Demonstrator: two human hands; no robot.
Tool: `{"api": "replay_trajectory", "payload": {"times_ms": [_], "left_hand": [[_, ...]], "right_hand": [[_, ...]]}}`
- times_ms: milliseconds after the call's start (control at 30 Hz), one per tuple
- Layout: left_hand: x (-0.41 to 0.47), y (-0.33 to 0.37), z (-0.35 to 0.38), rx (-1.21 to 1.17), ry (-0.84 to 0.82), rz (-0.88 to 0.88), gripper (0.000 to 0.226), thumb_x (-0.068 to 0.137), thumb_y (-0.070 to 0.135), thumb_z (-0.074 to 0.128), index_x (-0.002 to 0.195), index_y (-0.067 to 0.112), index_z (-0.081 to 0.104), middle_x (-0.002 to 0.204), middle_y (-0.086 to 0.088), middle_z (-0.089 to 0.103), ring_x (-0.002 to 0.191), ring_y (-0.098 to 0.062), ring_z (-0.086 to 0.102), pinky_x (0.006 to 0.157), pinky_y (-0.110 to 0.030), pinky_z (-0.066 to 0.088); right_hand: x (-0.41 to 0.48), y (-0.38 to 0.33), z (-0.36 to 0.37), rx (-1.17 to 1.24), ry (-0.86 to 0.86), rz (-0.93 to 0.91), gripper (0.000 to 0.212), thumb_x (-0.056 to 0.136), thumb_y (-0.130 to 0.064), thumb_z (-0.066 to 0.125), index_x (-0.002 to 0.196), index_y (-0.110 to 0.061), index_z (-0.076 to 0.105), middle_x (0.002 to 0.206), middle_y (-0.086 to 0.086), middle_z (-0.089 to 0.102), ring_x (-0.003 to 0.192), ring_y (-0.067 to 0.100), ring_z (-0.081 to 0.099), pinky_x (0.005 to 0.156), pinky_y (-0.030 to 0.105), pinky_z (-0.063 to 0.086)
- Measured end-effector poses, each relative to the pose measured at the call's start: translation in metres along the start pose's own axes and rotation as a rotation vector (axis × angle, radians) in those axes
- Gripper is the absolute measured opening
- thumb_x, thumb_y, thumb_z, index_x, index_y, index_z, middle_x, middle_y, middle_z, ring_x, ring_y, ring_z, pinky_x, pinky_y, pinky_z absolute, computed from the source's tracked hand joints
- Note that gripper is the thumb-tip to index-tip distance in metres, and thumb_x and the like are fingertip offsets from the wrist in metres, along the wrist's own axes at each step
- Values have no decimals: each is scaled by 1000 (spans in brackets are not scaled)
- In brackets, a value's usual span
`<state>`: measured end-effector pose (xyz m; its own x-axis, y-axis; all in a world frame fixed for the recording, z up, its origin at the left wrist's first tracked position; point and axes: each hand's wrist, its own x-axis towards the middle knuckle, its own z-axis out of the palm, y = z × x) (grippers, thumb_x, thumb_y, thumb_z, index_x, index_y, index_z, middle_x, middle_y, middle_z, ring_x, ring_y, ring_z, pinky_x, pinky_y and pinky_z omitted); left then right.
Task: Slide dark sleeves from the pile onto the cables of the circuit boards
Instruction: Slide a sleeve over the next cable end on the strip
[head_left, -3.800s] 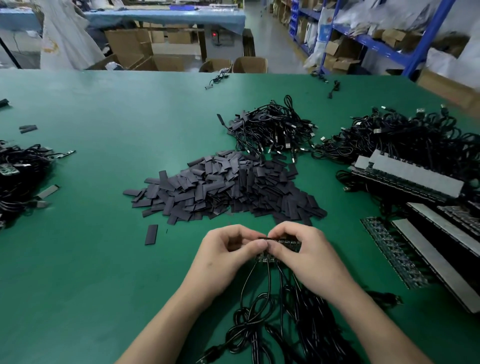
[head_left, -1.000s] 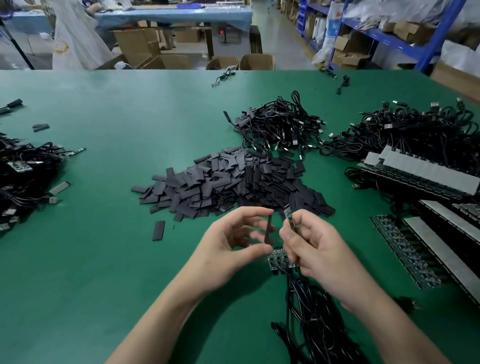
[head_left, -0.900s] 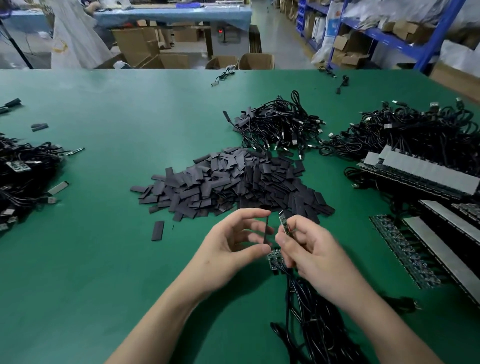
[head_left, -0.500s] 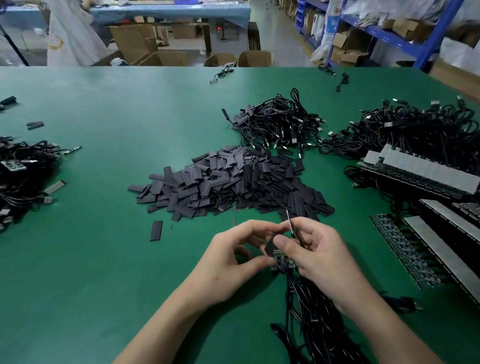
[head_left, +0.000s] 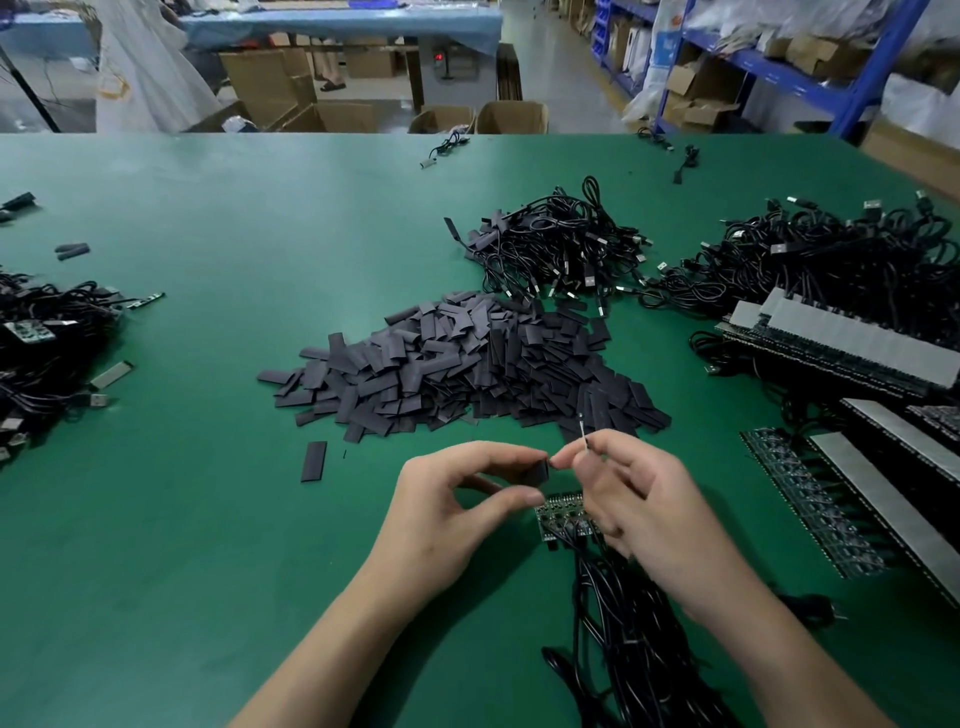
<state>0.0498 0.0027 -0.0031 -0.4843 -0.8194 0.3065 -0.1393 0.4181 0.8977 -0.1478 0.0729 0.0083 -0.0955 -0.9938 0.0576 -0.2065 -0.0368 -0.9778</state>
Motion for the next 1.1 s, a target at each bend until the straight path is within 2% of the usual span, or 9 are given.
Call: {"api": "replay_trajectory", "payload": {"times_ms": [67,167,333,433,500,667,933,1000,1100], "left_hand": [[1,-1,-2,15,26,1,26,83,20,84,106,30,79,101,18,77,95,-8,74,84,-21,56],[1,-2,-5,56,68,15,27,83,17,83,105,34,78,102,21,77,95,-5,73,83,-18,55],[2,-5,-7,136,78,64,24,84,15,83,104,28,79,103,21,75,100,-8,71,81,-26,56],[2,-6,-8,168,80,84,23,84,16,82,104,26,80,104,21,75,101,-7,71,81,-27,55],[2,-7,-8,188,75,83,23,84,15,83,105,26,80,104,20,75,101,-7,71,81,-29,55],[1,-6,-7,227,56,101,23,84,18,83,105,28,80,104,20,74,101,-5,70,80,-32,55],[0,-6,-8,313,45,162,21,85,19,83,105,27,80,104,19,72,100,-6,69,81,-34,57],[0,-4,-9,407,47,217,19,87,20,82,104,26,81,104,18,72,98,-3,69,82,-32,57],[1,1,-9,617,49,362,12,91,26,77,103,25,81,102,14,73,90,-10,69,76,-33,57]], "right_hand": [[-1,-3,-4,-5,4,-6,47,94,-71,48,101,-30,70,58,-5,43,52,14,37,49,31,34],[-1,-7,-6,-2,-34,18,36,94,-59,48,87,-27,64,57,-7,37,55,18,31,53,42,29],[-6,-12,-6,-279,-67,-81,41,93,-57,48,81,-19,56,60,-9,37,55,8,32,53,27,28],[-7,-15,-5,-323,-81,-80,42,93,-58,47,78,-20,53,60,-8,38,56,7,34,54,33,28],[-7,-15,-4,-332,-86,-81,41,94,-57,48,76,-21,52,60,-8,39,56,6,35,54,31,28],[-8,-13,-2,-358,-88,-72,33,103,-36,57,72,-25,51,56,-11,39,53,4,33,52,21,28],[-8,-11,2,-439,-82,-54,29,99,-41,56,72,-31,53,55,-9,42,51,5,34,51,26,27],[-8,-9,2,-472,-89,-47,28,98,-44,55,74,-30,53,55,-9,43,50,6,34,50,25,28],[-9,-8,2,-509,-108,-34,28,98,-46,54,75,-29,54,53,-8,42,48,7,34,50,23,29]]}}
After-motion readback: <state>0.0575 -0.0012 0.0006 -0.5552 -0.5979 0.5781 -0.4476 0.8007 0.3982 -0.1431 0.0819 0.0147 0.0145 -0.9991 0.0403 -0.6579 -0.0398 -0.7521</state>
